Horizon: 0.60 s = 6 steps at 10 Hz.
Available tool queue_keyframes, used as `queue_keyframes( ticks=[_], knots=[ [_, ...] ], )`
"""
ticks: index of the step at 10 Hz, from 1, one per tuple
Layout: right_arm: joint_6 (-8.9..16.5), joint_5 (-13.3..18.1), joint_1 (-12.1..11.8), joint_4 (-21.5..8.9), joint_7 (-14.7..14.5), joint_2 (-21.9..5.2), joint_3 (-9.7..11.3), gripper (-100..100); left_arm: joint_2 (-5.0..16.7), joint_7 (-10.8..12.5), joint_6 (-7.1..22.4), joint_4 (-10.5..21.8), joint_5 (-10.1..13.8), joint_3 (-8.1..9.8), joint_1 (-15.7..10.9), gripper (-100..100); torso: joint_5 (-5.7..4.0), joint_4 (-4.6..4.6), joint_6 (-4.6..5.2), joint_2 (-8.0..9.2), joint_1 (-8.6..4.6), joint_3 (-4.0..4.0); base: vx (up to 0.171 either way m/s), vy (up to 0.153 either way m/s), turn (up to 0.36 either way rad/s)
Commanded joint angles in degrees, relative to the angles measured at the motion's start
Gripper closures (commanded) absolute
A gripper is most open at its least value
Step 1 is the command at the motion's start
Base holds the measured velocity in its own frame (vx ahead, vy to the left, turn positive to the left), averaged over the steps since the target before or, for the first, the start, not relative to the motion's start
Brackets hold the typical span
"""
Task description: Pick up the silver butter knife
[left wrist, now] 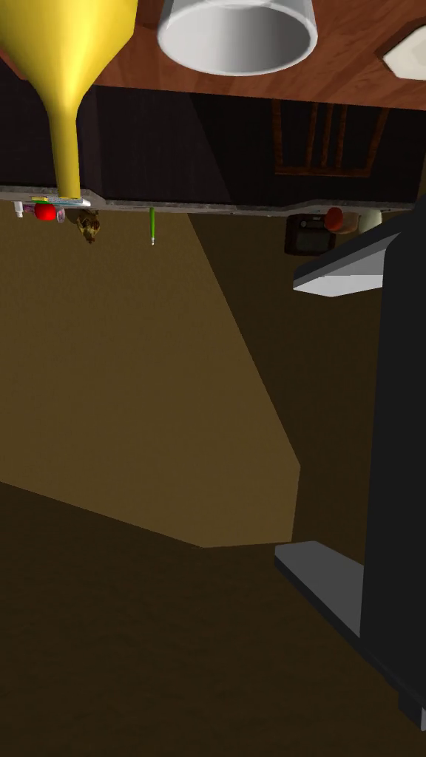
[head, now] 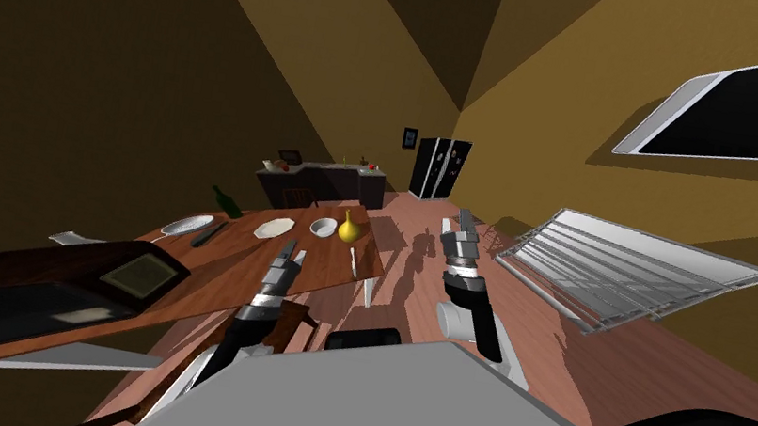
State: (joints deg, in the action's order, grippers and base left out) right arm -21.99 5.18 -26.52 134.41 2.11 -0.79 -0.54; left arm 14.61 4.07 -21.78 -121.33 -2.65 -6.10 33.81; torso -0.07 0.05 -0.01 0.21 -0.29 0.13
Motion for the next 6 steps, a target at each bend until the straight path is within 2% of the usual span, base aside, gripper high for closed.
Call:
queue_keyframes(
  ticks=[1,2,5,6],
  knots=[
    [0.0,0.0,0.0,0.0,0.0,0.0,0.0,0,2.8,0.3,-0.1,2.1,0.0,-0.52,1.4,-100,0.00,0.00,0.00,0.00,0.00,0.00,-0.033,-0.059,-0.085],
    [0.0,0.0,0.0,0.0,0.0,0.0,0.0,0,2.8,0.3,-0.1,2.1,0.0,-0.52,1.4,-100,0.02,-0.01,0.02,-0.02,0.07,-0.01,-0.024,-0.042,-0.074],
    [0.0,0.0,0.0,0.0,0.0,0.0,0.0,0,8.1,0.7,0.1,7.1,0.0,-2.43,5.2,-100,0.01,-0.02,0.02,-0.07,0.02,-0.05,-0.017,-0.090,-0.198],
    [0.0,0.0,0.0,0.0,0.0,0.0,0.0,0,8.6,0.7,0.1,7.8,0.0,-2.43,5.2,-100,-0.01,-0.02,0.02,-0.10,-0.10,-0.06,-0.013,-0.101,-0.063]
  ],
)
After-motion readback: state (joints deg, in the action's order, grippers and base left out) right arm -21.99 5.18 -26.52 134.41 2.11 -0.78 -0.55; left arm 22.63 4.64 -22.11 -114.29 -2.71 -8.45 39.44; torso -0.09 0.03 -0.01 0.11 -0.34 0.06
